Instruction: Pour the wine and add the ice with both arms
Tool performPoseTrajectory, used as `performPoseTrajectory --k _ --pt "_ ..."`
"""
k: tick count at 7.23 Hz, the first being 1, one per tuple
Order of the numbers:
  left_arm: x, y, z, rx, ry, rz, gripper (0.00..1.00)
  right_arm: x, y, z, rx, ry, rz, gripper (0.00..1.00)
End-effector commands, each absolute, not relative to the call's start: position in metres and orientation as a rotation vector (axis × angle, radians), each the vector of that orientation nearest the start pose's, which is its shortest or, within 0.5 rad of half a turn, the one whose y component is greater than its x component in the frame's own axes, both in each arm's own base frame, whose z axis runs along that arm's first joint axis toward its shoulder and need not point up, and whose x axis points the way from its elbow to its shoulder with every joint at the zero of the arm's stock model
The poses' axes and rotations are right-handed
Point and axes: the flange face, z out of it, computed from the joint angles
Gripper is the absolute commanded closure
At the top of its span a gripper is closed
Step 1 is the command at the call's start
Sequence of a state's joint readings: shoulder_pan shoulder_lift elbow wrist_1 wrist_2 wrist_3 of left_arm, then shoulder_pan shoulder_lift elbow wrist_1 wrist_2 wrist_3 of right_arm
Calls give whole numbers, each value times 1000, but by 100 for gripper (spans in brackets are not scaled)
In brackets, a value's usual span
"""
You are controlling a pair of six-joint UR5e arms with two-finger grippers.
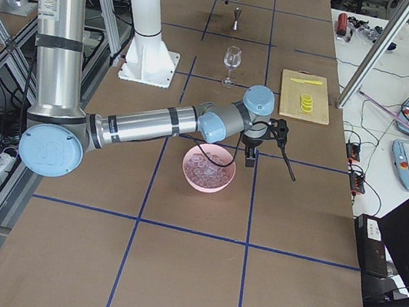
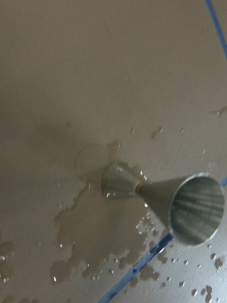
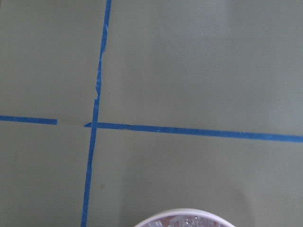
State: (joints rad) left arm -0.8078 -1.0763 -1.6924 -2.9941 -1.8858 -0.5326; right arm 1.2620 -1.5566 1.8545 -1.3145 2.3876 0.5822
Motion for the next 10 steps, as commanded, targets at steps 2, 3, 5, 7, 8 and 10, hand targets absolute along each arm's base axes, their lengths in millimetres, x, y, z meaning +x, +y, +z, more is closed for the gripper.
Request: performPoseTrajectory --k 2,3,5,7,8,10 --pt "82 -320 638 634 881 269 0 -89 -438 513 41 -894 175 0" --pt "81 -319 643 571 909 163 0 -108 -421 532 -26 -874 194 0" --pt "81 -321 647 560 910 135 0 -157 -413 531 -13 -814 221 3" --pt "81 -322 644 564 915 133 0 -164 -413 543 -22 -793 216 9" --pt "81 -321 644 564 912 128 0 -176 -412 546 -31 -786 193 15" --pt "80 -321 646 567 910 123 0 -191 -416 543 -33 -793 167 17"
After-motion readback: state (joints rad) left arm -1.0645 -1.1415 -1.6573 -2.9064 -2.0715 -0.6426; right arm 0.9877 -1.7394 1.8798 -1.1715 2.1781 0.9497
